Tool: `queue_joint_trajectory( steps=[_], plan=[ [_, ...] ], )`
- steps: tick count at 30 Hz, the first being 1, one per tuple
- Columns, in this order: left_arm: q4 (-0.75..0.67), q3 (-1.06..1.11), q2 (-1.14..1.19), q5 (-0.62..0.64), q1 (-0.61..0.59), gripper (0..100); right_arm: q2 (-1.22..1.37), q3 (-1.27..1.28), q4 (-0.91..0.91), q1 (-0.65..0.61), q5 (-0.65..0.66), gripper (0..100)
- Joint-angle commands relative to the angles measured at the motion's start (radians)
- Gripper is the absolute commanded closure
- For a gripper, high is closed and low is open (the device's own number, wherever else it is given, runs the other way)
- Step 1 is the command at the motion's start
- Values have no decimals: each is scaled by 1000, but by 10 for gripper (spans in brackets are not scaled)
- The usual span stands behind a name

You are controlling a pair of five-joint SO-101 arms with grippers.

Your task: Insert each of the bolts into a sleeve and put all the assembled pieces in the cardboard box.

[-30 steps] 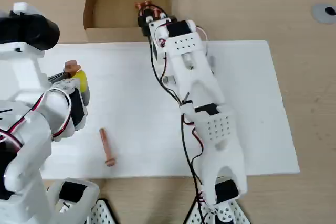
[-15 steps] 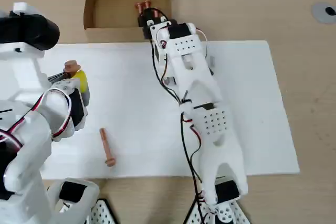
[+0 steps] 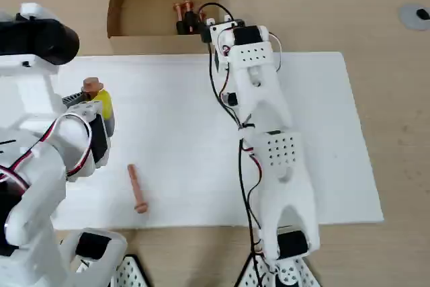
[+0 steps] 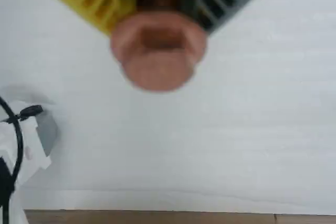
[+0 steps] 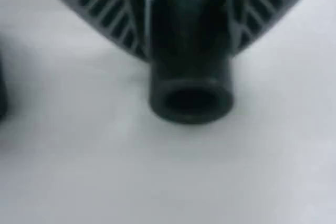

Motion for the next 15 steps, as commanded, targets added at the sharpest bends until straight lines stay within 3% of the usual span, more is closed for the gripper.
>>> queue_joint_trajectory(
  steps=[1,9,15],
  plan=[
    [2,-9,-15,-8,3,995,-4,-58,11,24,11,988],
    [2,-9,-15,-8,3,995,-73,-122,34,27,6,988],
    [2,-9,-30,6,12,995,-438,-193,34,42,6,988]
  ],
)
